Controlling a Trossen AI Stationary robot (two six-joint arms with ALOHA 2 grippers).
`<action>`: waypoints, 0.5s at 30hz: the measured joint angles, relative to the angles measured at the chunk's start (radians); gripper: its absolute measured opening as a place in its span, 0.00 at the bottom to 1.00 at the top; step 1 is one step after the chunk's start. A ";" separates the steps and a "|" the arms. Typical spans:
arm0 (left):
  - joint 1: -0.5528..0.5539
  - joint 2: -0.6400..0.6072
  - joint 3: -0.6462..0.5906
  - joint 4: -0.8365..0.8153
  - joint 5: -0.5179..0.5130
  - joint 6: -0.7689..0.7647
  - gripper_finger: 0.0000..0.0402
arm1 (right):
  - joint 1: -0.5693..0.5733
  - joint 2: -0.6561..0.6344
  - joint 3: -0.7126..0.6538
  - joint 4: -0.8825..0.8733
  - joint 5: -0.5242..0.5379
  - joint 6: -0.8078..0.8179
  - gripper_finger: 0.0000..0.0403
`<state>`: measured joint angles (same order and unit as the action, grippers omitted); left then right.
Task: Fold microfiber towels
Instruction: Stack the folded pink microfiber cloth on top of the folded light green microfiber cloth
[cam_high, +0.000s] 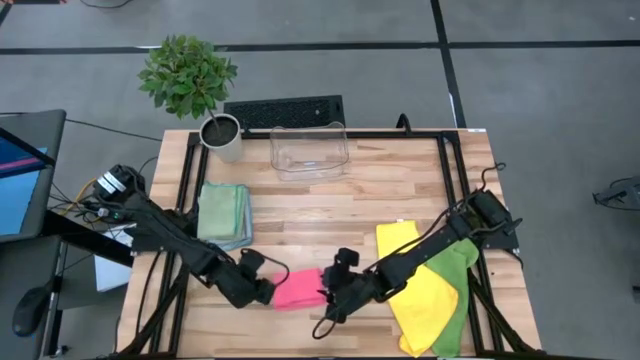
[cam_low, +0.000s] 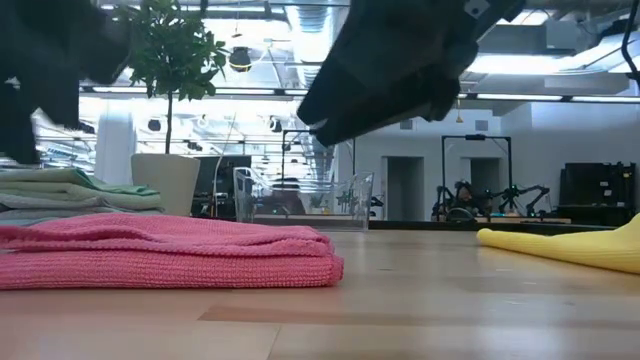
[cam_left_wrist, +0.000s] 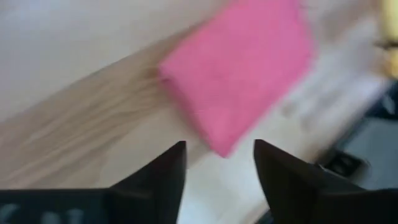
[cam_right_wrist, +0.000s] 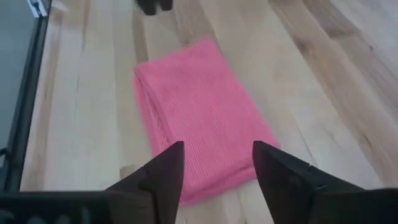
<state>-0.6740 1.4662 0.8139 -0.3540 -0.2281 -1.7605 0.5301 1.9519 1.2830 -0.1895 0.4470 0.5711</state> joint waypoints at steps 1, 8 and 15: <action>0.007 0.009 0.000 -0.018 0.012 -0.046 0.47 | 0.001 0.000 0.000 -0.007 0.000 0.006 0.54; 0.021 0.105 -0.001 -0.022 0.054 -0.325 0.61 | 0.023 0.000 0.001 -0.030 0.033 0.007 0.51; 0.064 0.187 -0.001 0.223 -0.061 -0.233 0.63 | 0.050 0.001 0.001 -0.080 0.086 0.005 0.48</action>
<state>-0.6102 1.6527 0.8127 -0.1309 -0.2887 -1.9933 0.5801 1.9533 1.2839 -0.2699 0.5329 0.5760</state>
